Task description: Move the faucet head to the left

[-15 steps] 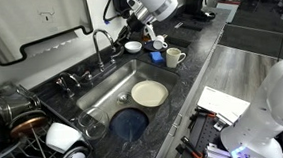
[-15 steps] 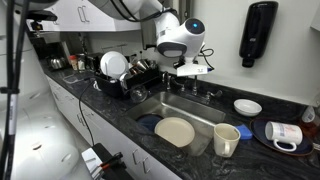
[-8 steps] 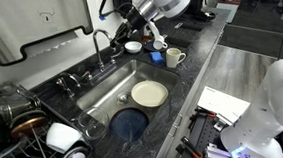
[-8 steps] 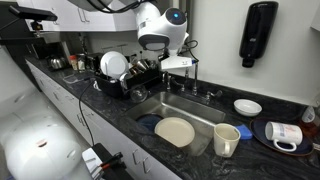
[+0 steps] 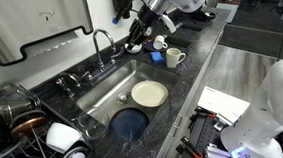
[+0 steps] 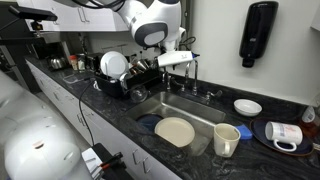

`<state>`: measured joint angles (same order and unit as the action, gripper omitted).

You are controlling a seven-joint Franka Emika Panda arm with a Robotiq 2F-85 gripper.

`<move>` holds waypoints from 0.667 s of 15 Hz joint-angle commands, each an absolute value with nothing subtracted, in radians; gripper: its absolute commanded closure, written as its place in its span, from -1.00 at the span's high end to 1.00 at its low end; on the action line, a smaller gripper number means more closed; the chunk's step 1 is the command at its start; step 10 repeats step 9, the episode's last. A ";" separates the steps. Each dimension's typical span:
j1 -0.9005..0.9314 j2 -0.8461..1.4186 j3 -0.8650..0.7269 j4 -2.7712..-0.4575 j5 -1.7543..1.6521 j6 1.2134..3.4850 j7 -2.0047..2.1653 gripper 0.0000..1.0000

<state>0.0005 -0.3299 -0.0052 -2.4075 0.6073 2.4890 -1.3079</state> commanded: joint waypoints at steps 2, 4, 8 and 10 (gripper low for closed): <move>-0.038 -0.442 -0.047 -2.404 0.254 2.256 -1.108 0.72; -0.032 -0.470 -0.076 -2.373 0.134 2.140 -1.075 0.99; -0.025 -0.493 -0.124 -2.316 0.011 1.941 -1.081 1.00; -0.028 -0.495 -0.130 -2.312 -0.021 1.919 -1.083 1.00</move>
